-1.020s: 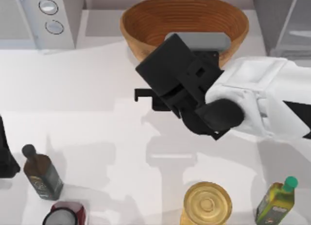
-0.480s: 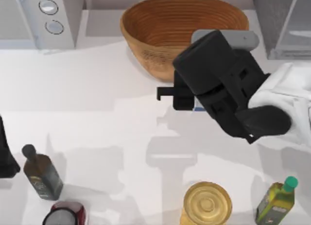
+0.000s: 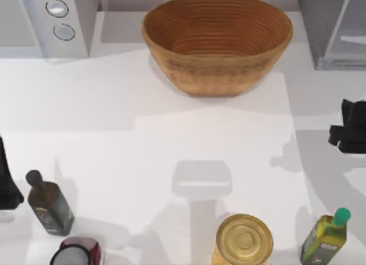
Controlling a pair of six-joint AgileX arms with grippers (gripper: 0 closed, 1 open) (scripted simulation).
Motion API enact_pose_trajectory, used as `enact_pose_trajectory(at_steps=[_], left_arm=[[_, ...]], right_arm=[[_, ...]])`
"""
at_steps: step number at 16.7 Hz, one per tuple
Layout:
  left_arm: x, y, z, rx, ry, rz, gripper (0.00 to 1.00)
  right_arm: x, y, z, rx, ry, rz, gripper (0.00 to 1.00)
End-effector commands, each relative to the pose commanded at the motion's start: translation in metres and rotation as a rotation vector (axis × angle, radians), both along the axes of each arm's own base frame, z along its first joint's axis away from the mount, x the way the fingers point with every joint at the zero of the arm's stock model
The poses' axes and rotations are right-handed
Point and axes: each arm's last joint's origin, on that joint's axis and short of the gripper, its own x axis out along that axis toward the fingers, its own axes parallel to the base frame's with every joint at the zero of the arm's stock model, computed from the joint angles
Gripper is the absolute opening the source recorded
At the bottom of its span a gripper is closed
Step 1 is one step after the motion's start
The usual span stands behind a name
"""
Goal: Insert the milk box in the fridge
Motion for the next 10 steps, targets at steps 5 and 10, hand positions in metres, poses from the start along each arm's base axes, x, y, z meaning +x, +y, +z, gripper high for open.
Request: enact_pose_trajectory(at_steps=[5, 10], left_arm=[[0.000, 0.000, 0.000, 0.000, 0.000, 0.000, 1.00], [0.000, 0.000, 0.000, 0.000, 0.000, 0.000, 1.00]], right_arm=[[-0.041, -0.059, -0.048, -0.057, -0.204, -0.036, 0.00], [-0.057, -0.082, -0.077, -0.153, -0.393, -0.092, 0.00]])
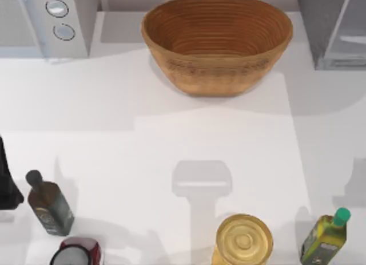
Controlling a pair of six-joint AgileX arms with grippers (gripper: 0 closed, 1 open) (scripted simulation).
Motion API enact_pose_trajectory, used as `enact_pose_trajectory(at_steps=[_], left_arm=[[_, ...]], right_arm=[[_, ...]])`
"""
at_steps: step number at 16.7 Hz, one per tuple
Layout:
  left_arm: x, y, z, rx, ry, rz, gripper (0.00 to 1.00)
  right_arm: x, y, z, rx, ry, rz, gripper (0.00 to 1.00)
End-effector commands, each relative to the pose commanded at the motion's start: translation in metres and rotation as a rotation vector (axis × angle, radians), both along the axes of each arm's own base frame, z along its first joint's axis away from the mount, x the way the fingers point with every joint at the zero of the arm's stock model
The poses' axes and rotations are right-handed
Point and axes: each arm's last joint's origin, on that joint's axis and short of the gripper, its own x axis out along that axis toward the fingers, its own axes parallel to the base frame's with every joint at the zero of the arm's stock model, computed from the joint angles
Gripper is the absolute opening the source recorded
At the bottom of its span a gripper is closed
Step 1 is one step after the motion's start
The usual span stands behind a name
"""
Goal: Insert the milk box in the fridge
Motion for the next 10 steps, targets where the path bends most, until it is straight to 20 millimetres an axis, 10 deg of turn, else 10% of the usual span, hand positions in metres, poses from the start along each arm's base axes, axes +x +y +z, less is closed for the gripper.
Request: enact_pose_trajectory(at_steps=[10], left_arm=[[0.0000, 0.0000, 0.0000, 0.000, 0.000, 0.000, 1.00]], right_arm=[[-0.0027, -0.0048, -0.0013, -0.026, -0.057, -0.019, 0.00]])
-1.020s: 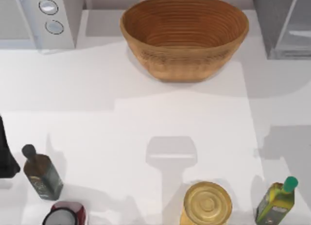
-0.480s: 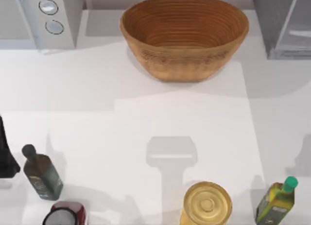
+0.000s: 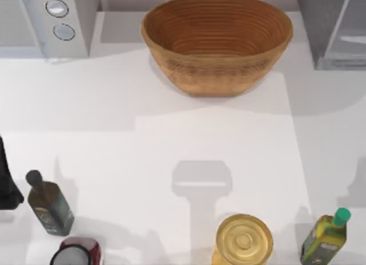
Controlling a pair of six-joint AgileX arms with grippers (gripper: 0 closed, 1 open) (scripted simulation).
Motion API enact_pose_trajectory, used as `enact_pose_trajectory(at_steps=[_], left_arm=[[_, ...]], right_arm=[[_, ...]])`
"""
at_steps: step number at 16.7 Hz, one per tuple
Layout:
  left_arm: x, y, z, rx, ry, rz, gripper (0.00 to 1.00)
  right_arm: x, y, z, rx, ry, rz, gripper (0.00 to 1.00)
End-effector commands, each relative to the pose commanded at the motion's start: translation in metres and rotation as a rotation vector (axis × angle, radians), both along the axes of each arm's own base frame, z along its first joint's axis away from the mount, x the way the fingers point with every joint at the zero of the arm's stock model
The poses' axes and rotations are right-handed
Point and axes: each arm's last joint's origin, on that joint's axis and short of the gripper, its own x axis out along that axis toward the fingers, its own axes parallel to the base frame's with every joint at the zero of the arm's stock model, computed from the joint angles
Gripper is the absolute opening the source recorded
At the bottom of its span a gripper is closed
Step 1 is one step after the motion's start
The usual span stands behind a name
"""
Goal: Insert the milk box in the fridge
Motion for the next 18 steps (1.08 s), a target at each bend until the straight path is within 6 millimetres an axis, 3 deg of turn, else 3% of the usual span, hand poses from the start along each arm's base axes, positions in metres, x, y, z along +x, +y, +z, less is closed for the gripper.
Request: enact_pose_trajectory(at_steps=[5, 8, 10, 12, 18], left_arm=[[0.000, 0.000, 0.000, 0.000, 0.000, 0.000, 1.00], [0.000, 0.000, 0.000, 0.000, 0.000, 0.000, 1.00], [0.000, 0.000, 0.000, 0.000, 0.000, 0.000, 1.00], [0.000, 0.000, 0.000, 0.000, 0.000, 0.000, 1.00], [0.000, 0.000, 0.000, 0.000, 0.000, 0.000, 1.00]], right_arm=[[0.011, -0.002, 0.030, -0.022, -0.017, 0.014, 0.00], [0.035, -0.005, 0.053, -0.033, -0.008, 0.030, 0.00], [0.062, -0.008, 0.066, -0.031, 0.012, 0.048, 0.00], [0.099, -0.012, 0.066, -0.020, 0.066, 0.069, 0.00], [0.217, -0.040, 0.023, 0.010, 0.133, 0.073, 0.00]])
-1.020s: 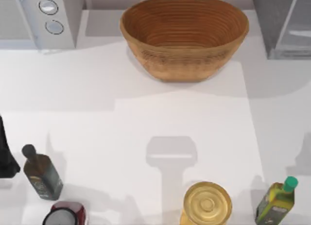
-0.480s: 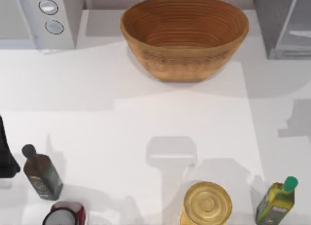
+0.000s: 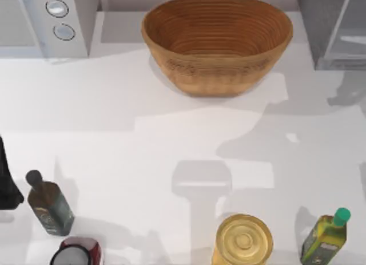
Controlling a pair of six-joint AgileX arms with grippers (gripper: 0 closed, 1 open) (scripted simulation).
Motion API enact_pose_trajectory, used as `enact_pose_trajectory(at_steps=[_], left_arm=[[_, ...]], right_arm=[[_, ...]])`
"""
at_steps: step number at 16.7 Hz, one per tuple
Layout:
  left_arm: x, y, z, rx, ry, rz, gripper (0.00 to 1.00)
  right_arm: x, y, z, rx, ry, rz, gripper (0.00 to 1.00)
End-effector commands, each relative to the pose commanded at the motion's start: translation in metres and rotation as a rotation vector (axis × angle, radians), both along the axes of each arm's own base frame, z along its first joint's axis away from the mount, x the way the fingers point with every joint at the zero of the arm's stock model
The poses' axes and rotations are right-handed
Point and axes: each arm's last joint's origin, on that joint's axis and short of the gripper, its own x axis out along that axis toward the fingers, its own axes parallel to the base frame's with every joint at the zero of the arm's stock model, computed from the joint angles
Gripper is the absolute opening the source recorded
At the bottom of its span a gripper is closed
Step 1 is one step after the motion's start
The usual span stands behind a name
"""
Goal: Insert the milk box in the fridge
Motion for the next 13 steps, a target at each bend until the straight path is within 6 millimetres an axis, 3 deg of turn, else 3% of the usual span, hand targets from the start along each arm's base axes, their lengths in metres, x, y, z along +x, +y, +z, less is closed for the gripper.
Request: enact_pose_trajectory(at_steps=[3, 6, 10, 13], left_arm=[[0.000, 0.000, 0.000, 0.000, 0.000, 0.000, 1.00], [0.000, 0.000, 0.000, 0.000, 0.000, 0.000, 1.00], [0.000, 0.000, 0.000, 0.000, 0.000, 0.000, 1.00], [0.000, 0.000, 0.000, 0.000, 0.000, 0.000, 1.00]], right_arm=[[0.040, -0.025, -0.022, -0.005, -0.060, -0.041, 0.00], [0.065, -0.049, -0.043, -0.013, -0.121, -0.077, 0.00], [0.081, -0.062, -0.069, -0.011, -0.142, -0.077, 0.00], [0.082, -0.062, -0.074, -0.009, -0.135, -0.074, 0.00]])
